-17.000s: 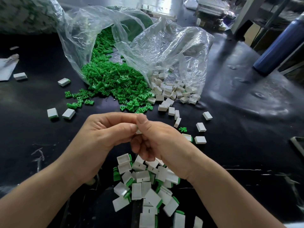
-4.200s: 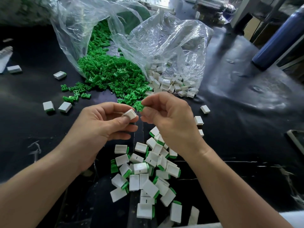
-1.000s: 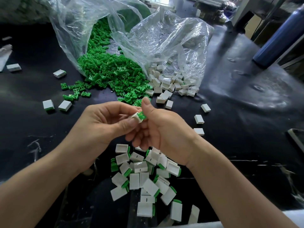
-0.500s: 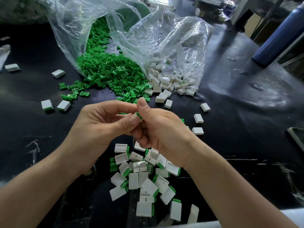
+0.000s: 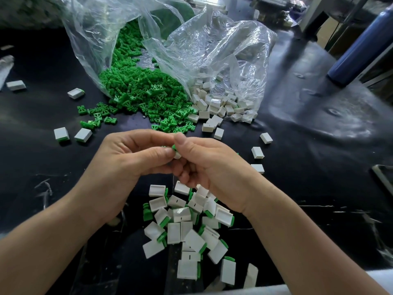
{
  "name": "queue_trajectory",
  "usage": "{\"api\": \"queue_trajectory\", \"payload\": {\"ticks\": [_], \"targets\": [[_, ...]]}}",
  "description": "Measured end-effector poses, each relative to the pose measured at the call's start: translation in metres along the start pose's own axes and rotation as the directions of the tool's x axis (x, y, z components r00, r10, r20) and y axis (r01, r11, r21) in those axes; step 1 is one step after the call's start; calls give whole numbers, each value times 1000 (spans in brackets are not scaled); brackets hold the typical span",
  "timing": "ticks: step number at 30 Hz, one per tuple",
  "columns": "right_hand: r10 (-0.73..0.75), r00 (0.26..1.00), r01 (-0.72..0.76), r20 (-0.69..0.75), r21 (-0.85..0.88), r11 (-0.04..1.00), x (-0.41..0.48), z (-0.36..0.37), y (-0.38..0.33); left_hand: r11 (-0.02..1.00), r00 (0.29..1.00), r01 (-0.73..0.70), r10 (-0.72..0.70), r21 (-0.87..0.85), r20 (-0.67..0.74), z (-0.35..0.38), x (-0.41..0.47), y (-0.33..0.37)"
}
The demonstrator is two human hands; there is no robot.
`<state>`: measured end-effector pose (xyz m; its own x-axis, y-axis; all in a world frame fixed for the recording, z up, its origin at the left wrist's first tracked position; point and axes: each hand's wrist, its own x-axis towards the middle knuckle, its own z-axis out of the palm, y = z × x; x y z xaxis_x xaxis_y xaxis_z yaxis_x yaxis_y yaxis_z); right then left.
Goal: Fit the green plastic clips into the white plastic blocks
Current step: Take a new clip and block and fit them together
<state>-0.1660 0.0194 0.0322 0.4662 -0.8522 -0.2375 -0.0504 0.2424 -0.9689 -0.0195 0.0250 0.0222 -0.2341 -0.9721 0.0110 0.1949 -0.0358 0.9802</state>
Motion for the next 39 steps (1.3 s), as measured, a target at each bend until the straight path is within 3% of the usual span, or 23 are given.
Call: {"api": "queue_trajectory", "payload": {"ticks": [6,10,13,20,32,39], "targets": [[35,999,-36,-11,-99,994,0,0,1,1000,1000,-19,19,24,10,1,-1,-3],[-53,999,51,-7,-166,985,-2,1,2,1000,995,-20,22,-16,95,0,-1,0],[-120,993,119,13,-237,964,-2,4,0,999,998,-16,18,-35,65,-2,0,-2],[-134,985,81,-107,-399,914,2,8,6,999,1000,-11,11,-40,20,1,-1,-1],[-206,969,113,-133,-503,857,4,9,10,998,999,28,-29,-62,-18,3,0,-3],[-144,978,60,-153,-453,889,4,7,10,993,998,60,-62,-100,-17,2,0,-3]]}}
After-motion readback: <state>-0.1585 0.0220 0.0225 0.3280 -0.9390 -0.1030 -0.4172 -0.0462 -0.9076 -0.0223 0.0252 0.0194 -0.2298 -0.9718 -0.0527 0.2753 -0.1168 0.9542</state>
